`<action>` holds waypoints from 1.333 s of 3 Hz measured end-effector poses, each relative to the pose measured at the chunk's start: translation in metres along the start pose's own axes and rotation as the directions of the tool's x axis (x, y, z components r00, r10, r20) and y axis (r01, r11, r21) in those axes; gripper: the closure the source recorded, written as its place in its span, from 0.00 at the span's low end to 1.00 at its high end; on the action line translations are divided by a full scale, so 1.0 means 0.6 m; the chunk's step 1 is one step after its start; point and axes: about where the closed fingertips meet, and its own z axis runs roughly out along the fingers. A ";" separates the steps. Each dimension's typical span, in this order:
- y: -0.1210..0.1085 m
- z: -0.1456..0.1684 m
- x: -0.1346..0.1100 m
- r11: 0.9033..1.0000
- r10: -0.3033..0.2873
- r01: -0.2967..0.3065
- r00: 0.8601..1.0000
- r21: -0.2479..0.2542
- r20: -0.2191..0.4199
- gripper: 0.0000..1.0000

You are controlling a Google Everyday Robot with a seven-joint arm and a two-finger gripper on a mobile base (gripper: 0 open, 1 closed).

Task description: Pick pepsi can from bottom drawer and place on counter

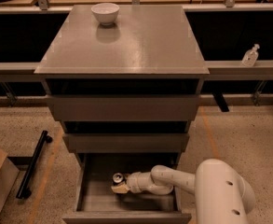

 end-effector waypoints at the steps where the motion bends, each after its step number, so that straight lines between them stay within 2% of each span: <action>1: 0.023 -0.040 -0.048 0.999 -0.021 0.021 1.000 -0.044 -0.009 1.00; 3: 0.040 -0.162 -0.151 0.989 -0.040 0.043 0.999 -0.139 0.026 1.00; 4: 0.042 -0.227 -0.208 0.981 -0.077 0.083 0.996 -0.175 0.040 1.00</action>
Offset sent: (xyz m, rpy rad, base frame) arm 0.0016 -0.0410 0.1516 0.0879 0.0107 0.1527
